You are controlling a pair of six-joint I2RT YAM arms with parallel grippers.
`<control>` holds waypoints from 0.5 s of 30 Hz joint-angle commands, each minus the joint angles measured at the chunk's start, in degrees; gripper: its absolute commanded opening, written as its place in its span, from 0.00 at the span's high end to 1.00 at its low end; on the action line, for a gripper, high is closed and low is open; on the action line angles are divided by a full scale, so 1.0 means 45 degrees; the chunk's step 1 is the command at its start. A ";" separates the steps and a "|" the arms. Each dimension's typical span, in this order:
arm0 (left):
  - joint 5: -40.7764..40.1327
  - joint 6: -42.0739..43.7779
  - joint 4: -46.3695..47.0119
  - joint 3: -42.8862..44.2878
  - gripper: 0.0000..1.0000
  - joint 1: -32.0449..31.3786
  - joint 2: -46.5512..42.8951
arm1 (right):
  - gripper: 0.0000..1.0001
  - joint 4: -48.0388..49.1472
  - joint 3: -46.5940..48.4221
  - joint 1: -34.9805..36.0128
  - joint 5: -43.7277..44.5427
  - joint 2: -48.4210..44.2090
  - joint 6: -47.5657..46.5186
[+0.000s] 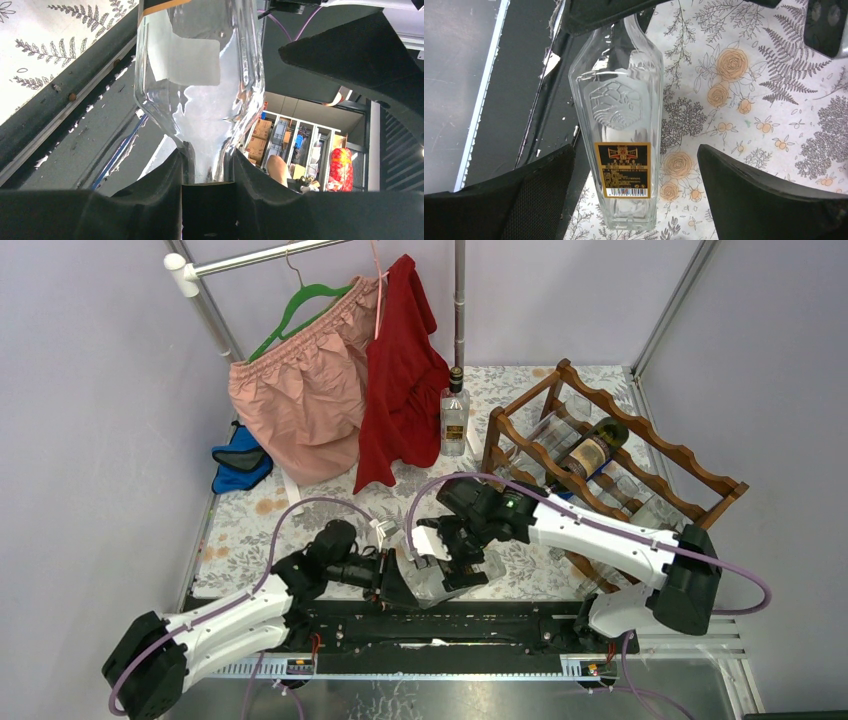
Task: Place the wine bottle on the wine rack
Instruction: Pick up the wine bottle from the center of the board.
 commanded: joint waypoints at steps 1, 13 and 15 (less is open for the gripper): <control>0.0653 -0.0093 0.3760 0.0113 1.00 -0.0044 -0.0551 | 0.00 0.0029 -0.0291 -0.0122 -0.0291 -0.0662 -0.0264; 0.0394 0.0006 0.6134 -0.0824 1.00 -0.0183 -0.2014 | 0.00 -0.4029 0.2688 -0.2449 -0.3666 -0.2549 -0.1770; 0.0290 -0.0252 0.6772 -0.0987 1.00 -0.0380 -0.2066 | 0.00 -0.4389 0.3206 -0.2839 -0.3641 -0.2999 -0.1828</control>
